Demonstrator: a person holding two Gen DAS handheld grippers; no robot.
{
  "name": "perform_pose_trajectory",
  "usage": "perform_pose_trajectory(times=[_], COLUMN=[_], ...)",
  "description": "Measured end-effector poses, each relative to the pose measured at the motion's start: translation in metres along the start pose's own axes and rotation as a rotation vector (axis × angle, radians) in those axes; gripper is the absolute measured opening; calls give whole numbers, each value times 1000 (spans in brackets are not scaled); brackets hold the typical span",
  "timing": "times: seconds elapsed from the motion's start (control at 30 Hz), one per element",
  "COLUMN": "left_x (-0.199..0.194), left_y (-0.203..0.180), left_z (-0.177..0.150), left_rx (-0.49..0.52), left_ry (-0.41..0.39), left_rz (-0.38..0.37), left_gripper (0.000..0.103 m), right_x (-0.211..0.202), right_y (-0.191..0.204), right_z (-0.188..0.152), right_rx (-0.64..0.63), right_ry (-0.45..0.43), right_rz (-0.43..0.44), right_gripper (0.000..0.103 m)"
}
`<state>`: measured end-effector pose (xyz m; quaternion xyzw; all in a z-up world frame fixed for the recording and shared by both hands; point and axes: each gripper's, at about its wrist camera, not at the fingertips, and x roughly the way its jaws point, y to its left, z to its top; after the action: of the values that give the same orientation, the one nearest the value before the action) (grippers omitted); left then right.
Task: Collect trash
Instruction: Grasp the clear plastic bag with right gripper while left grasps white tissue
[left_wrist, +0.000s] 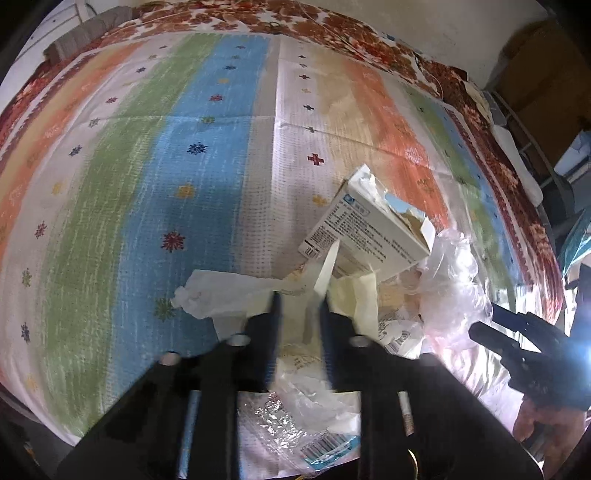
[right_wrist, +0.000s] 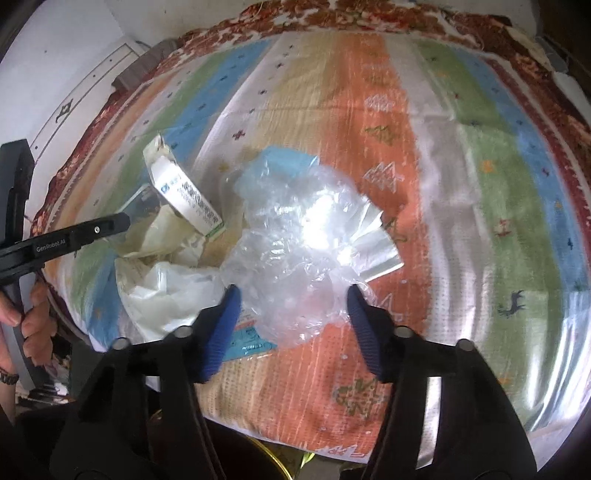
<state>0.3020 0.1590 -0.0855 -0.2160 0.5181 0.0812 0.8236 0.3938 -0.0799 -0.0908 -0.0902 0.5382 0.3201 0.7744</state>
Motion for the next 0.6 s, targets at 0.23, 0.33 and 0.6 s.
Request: perform_pose_trajectory(times=[0.23, 0.33, 0.6], left_x=[-19, -29, -60], left_y=[-1, -1, -1], left_z=[0, -1, -4], left_rx=[-4, -23, -54], left_ry=[-44, -49, -95], left_rz=[-11, 6, -49], left_gripper=[0, 0, 0], right_x=[-5, -14, -40], right_y=[-8, -9, -7], right_z=[-5, -9, -18], right_rx=[47, 52, 33], right_ry=[-16, -26, -52], right_rz=[38, 39, 25], right_gripper=[8, 6, 4])
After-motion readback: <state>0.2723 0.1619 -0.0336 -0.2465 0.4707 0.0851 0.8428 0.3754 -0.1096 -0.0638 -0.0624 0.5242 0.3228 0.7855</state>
